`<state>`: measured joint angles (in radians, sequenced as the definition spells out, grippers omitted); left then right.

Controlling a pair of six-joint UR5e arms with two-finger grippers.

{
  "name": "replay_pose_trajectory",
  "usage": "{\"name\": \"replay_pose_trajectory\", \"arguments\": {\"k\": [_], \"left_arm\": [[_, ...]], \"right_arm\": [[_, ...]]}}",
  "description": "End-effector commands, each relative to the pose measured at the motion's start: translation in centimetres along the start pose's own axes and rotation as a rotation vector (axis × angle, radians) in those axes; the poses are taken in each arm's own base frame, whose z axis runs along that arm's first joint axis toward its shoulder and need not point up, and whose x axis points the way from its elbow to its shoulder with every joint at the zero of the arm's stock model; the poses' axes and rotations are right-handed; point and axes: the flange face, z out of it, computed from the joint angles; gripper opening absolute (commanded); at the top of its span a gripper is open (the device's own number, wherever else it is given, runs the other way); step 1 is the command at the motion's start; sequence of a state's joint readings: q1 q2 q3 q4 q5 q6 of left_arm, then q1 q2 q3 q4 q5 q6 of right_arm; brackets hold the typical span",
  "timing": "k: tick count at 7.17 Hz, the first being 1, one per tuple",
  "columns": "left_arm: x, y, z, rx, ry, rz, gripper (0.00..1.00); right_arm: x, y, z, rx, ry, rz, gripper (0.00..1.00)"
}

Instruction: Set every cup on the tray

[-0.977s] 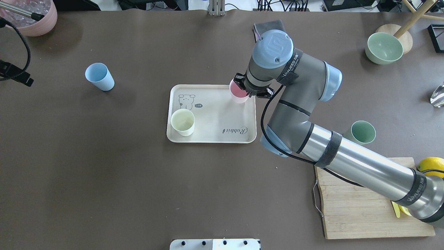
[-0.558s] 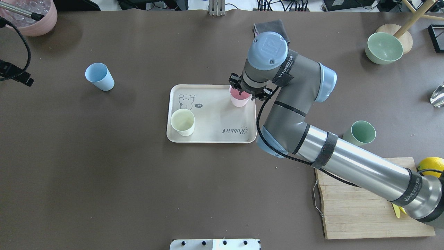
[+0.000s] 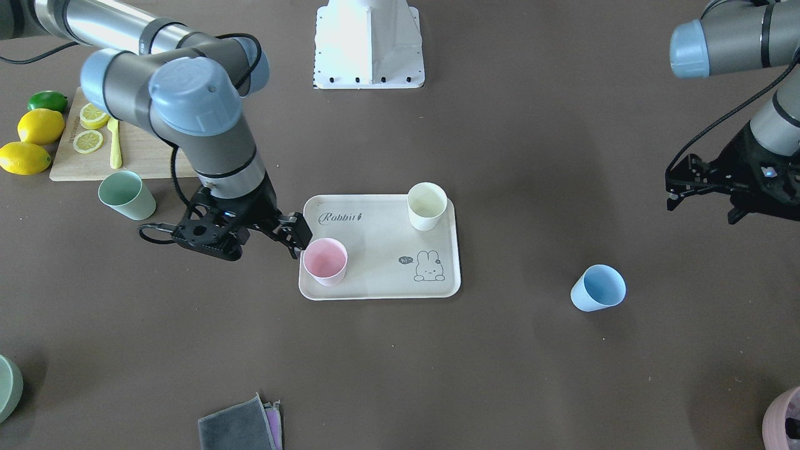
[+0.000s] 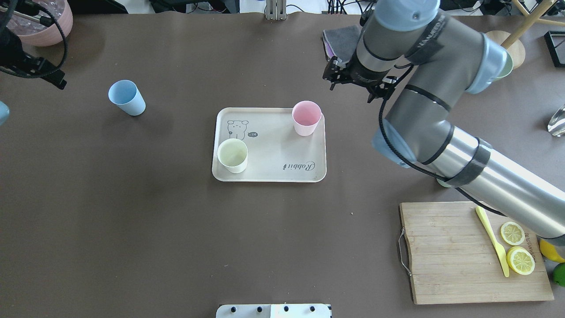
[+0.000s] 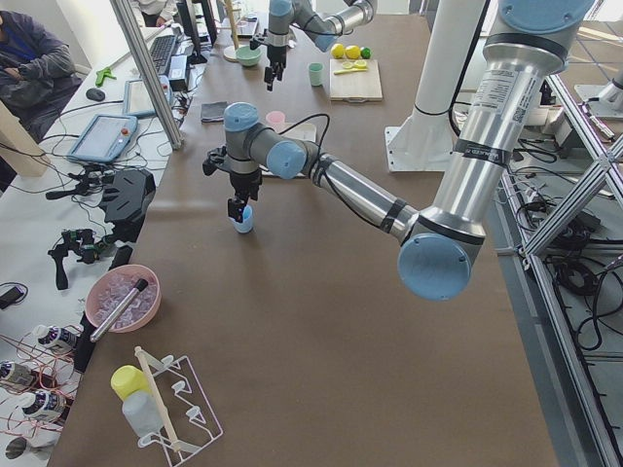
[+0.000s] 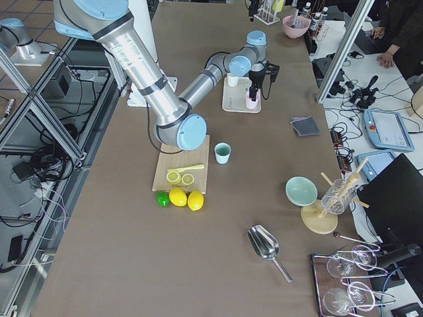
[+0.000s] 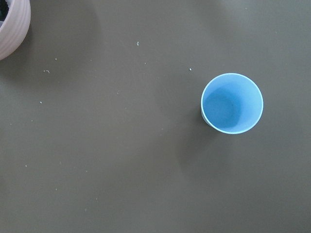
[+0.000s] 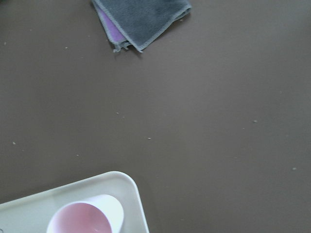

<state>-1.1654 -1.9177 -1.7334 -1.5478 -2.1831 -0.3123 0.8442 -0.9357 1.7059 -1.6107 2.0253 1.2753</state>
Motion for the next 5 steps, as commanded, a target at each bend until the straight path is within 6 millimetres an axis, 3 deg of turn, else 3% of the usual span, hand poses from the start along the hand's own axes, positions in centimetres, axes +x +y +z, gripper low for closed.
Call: {"name": "replay_pose_trajectory", "arguments": {"k": [1,2,3,5], "left_arm": [[0.1,-4.7,3.3,-0.008,0.041,-0.078,0.98],[0.2,-6.4,6.4,0.019,0.081,-0.108,0.98],[1.1,-6.3,10.1,0.031,0.113,-0.118,0.98],[4.3,-5.5,13.2,0.019,0.135,-0.119,0.98]], "right_arm": [[11.6,-2.1,-6.0,0.002,-0.012,-0.106,1.0],[16.2,-1.7,-6.8,-0.001,-0.001,-0.167,1.0],[19.1,-1.6,-6.9,-0.004,0.013,-0.206,1.0],[22.5,-2.2,-7.1,-0.023,0.024,-0.257,1.0]]}}
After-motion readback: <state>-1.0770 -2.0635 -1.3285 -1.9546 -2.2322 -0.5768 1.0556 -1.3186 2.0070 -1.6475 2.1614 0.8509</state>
